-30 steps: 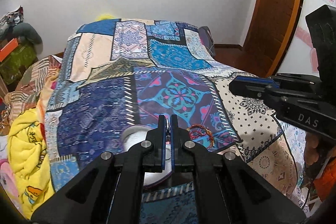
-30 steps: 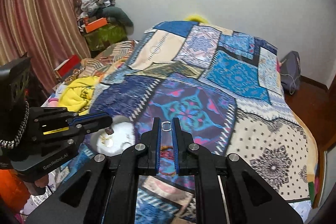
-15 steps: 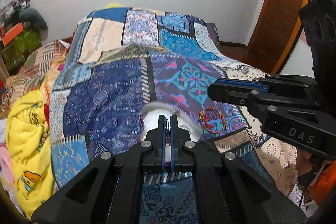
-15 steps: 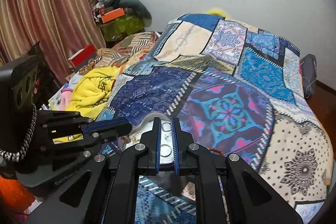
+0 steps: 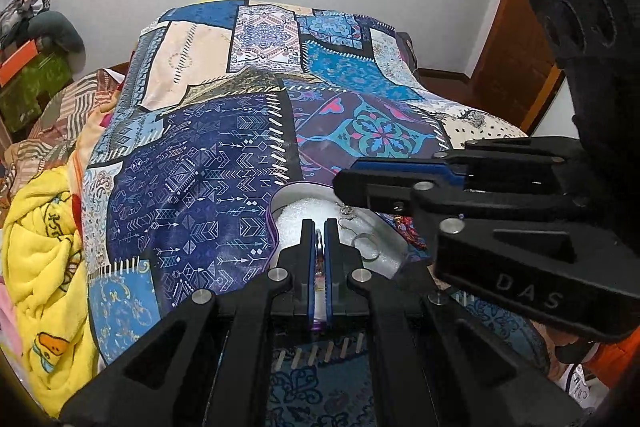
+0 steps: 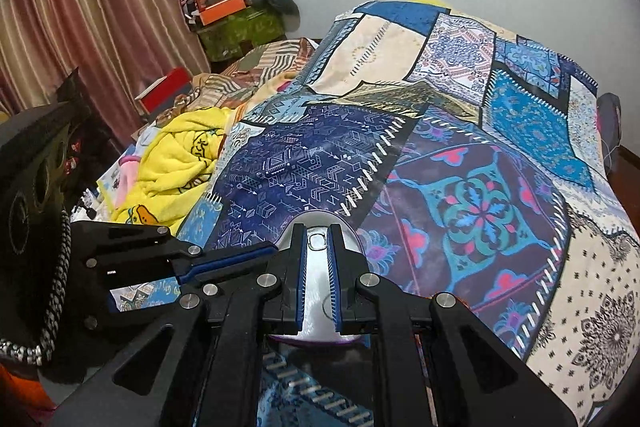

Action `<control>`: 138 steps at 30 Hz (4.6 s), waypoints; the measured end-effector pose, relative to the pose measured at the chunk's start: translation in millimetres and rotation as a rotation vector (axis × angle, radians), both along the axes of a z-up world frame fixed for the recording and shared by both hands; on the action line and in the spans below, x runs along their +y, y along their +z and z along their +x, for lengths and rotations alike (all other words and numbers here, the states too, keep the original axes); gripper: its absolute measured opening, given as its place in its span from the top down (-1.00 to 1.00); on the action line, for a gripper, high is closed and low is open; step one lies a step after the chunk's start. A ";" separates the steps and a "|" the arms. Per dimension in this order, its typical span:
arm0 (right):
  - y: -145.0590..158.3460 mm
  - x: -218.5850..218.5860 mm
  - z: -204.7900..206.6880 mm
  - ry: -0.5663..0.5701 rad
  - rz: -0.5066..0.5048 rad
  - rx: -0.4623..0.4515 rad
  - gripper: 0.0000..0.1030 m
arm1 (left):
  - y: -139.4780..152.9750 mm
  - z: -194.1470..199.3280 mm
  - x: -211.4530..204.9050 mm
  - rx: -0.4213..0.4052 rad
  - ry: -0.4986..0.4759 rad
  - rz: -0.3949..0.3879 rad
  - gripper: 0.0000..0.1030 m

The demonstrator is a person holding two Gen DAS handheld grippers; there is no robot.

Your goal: Organize jewelry

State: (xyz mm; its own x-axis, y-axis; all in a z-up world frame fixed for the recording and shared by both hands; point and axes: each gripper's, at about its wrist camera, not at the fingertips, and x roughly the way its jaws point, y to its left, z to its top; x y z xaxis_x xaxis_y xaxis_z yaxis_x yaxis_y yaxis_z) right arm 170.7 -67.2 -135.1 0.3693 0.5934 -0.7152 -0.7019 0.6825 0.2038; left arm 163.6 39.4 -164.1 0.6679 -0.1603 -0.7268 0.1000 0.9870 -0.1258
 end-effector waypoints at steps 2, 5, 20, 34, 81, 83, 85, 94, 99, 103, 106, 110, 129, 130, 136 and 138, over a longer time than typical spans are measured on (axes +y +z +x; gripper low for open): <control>-2.6 3.3 0.9 0.005 -0.005 0.002 0.83 | -1.1 1.0 2.2 0.000 -0.003 -0.010 0.96; -5.1 5.5 2.8 0.011 -0.011 0.004 0.83 | -1.4 0.3 3.2 -0.005 -0.008 0.003 0.96; -5.7 6.5 1.1 0.004 -0.036 -0.009 0.83 | 13.9 -19.1 18.9 -0.045 0.040 0.020 0.49; 0.4 -19.2 -2.2 -0.069 -0.036 -0.008 0.28 | 23.4 -26.3 9.9 -0.064 0.041 0.049 0.03; -60.9 -72.6 41.2 -0.099 -0.175 0.095 0.74 | -1.9 5.7 -37.1 0.004 -0.005 0.074 -0.21; -60.4 -70.1 41.3 -0.092 -0.176 0.095 0.85 | -2.6 5.5 -35.9 0.005 -0.002 0.071 -0.21; -62.0 -68.1 41.0 -0.090 -0.184 0.088 0.89 | -3.6 5.6 -34.0 0.009 0.003 0.064 -0.21; -41.8 -80.7 39.6 -0.124 -0.096 0.101 0.95 | 3.8 -0.4 -33.4 0.000 0.008 0.057 -0.21; -17.6 -91.8 28.4 -0.143 -0.084 0.035 0.95 | 9.8 -2.8 -39.7 -0.004 -0.004 0.046 -0.21; -7.7 -106.1 20.3 -0.161 -0.076 0.014 0.95 | 10.5 -2.6 -49.4 0.005 -0.028 0.023 -0.21; -6.2 -118.0 16.7 -0.175 -0.079 0.009 0.95 | 8.6 -1.2 -60.1 0.016 -0.050 0.014 -0.21; -8.1 -136.8 13.7 -0.210 -0.087 0.012 0.95 | 3.7 4.6 -80.0 0.027 -0.095 0.018 -0.21; -10.6 -184.5 21.6 -0.284 -0.009 0.035 0.95 | -51.5 71.4 -128.7 0.188 -0.187 0.133 0.11; -10.7 -184.8 21.9 -0.283 -0.005 0.036 0.95 | -52.3 72.9 -130.4 0.188 -0.191 0.141 0.11; -10.7 -185.5 22.8 -0.281 0.017 0.037 0.94 | -54.2 83.0 -139.7 0.208 -0.221 0.170 0.33; -10.9 -186.8 22.6 -0.284 0.022 0.038 0.94 | -51.2 82.8 -141.7 0.209 -0.236 0.141 0.33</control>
